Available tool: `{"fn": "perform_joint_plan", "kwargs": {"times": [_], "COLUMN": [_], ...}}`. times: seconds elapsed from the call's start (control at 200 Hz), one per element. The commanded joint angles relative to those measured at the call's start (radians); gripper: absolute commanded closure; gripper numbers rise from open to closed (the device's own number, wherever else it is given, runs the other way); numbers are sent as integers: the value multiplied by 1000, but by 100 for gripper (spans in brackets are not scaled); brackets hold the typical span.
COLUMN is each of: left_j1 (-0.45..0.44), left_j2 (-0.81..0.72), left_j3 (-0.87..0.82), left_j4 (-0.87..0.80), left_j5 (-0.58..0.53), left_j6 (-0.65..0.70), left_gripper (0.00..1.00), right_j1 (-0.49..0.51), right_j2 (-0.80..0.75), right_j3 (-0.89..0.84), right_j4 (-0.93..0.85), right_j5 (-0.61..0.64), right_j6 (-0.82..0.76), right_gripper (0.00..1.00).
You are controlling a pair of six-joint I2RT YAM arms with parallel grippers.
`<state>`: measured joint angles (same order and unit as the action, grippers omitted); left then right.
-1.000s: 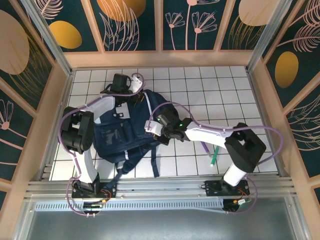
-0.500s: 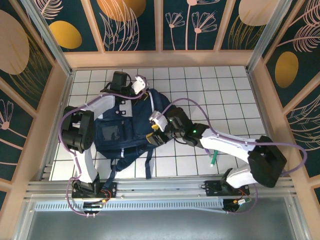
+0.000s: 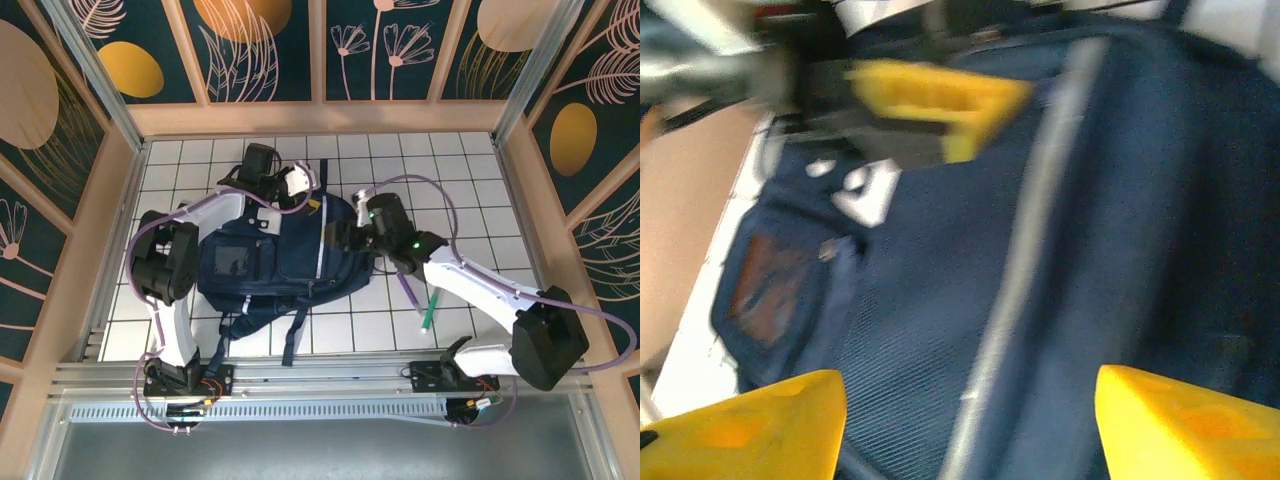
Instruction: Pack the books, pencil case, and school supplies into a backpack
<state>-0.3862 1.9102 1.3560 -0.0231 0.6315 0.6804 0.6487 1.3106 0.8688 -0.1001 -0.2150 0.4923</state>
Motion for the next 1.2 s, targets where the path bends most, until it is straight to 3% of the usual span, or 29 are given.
{"fn": "perform_joint_plan", "kwargs": {"times": [0.0, 0.075, 0.16, 0.19, 0.215, 0.23, 0.33, 0.45, 0.571, 0.616, 0.661, 0.716, 0.821, 0.876, 0.971, 1.196], "left_j1": [3, 4, 13, 13, 15, 15, 15, -1, -3, -4, -2, 2, 4, 4, -10, -154], "left_j2": [-127, -176, -221, -232, -240, -244, -298, -473, -591, -642, -704, -752, -763, -745, -701, -605], "left_j3": [-9, 2, -12, -34, -61, -81, -259, -421, -453, -483, -533, -574, -589, -578, -565, -472], "left_j4": [137, 59, -52, -69, -71, -67, 48, 59, -55, -80, -66, -54, -42, -44, -23, -53], "left_j5": [-166, -291, -279, -260, -226, -204, -72, -245, -361, -462, -555, -591, -536, -496, -391, -366], "left_j6": [-405, -681, -942, -1042, -1109, -1144, -1358, -1341, -1280, -1289, -1315, -1320, -1333, -1339, -1364, -1360], "left_gripper": [29, 26, 27, 25, 7, 2, 1, 1, 1, 1, 1, 1, 1, 1, 15, 17], "right_j1": [-50, -60, -68, -71, -76, -76, -84, -85, -95, -96, -95, -96, -95, -95, -96, -59], "right_j2": [79, 147, 213, 231, 245, 253, 292, 261, 252, 255, 254, 255, 285, 290, 270, 224], "right_j3": [31, 56, 74, 73, 68, 64, 38, -6, -28, -37, -49, -63, -60, -61, -57, 16], "right_j4": [-81, -80, -59, -49, -40, -33, -16, 3, 9, 17, 34, 71, 128, 173, 227, 187], "right_j5": [-124, -153, -175, -181, -181, -180, -169, -154, -171, -169, -159, -180, -254, -300, -335, -376], "right_j6": [48, 35, 32, 36, 42, 46, 37, 25, 22, 27, 39, 49, 69, 76, 80, 63], "right_gripper": [34, 36, 37, 37, 37, 37, 33, 30, 29, 29, 30, 35, 50, 64, 80, 80]}}
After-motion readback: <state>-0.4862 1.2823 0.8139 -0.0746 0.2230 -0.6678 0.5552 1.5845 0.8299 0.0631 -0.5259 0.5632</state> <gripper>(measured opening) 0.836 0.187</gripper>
